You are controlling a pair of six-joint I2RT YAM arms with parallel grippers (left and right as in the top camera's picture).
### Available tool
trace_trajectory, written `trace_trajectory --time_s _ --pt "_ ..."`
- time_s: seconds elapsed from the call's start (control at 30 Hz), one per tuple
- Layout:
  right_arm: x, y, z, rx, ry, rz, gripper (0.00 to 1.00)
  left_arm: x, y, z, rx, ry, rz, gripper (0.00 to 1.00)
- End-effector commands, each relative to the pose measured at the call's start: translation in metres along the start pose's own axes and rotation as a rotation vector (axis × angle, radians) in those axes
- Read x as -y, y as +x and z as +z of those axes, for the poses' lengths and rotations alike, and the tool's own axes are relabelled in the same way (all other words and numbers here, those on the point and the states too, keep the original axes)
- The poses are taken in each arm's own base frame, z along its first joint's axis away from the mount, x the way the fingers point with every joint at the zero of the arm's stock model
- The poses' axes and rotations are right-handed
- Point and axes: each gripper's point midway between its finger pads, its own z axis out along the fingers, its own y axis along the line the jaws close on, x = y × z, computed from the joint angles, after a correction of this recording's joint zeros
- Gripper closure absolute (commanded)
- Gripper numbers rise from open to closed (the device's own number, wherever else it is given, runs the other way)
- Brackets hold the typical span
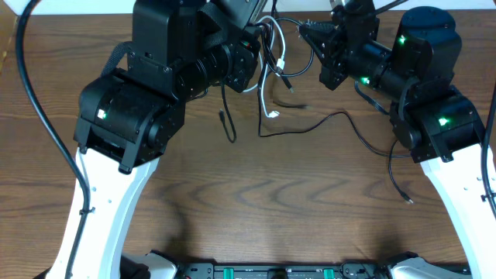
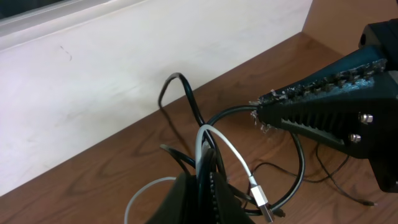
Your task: Untangle cables
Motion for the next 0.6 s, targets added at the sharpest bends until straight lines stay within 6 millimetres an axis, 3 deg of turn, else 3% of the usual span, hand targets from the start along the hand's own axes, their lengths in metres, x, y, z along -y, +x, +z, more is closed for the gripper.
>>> trace_trajectory --time_s 0.0,0.03,0.07,0.13,0.2,0.33,0.43,0.5,0.57 --pt "0.002 -0.001 0.002 -0.002 0.030 0.000 0.99 -0.005 -0.010 -0.009 0.038 -0.034 -0.002 0.92" --pt "0.002 -0.001 0.002 -0.002 0.029 0.000 0.85 -0.005 -0.010 -0.009 0.038 -0.034 -0.003 0.93" --pt "-0.001 0.000 0.002 -0.006 0.015 0.002 0.61 -0.005 -0.010 -0.009 0.038 -0.034 -0.002 0.93" --pt "-0.007 0.003 0.002 -0.017 -0.018 0.008 0.38 -0.005 -0.010 -0.009 0.038 -0.034 -0.002 0.93" --pt "-0.011 0.013 0.002 -0.055 -0.042 0.024 0.29 -0.005 -0.010 -0.009 0.038 -0.034 -0.002 0.92" --pt "-0.012 0.039 -0.001 -0.159 -0.048 0.007 0.30 -0.005 -0.010 -0.009 0.038 -0.034 -0.002 0.92" --pt "-0.009 0.046 -0.002 -0.187 -0.030 -0.026 0.57 -0.005 -0.010 -0.009 0.038 -0.034 -0.002 0.92" --pt "-0.009 0.045 -0.002 -0.184 -0.029 -0.028 0.69 -0.005 -0.010 -0.009 0.038 -0.033 -0.003 0.92" --pt "-0.009 0.043 -0.002 -0.177 -0.030 -0.031 0.58 -0.005 -0.010 -0.009 0.038 -0.033 -0.003 0.92"
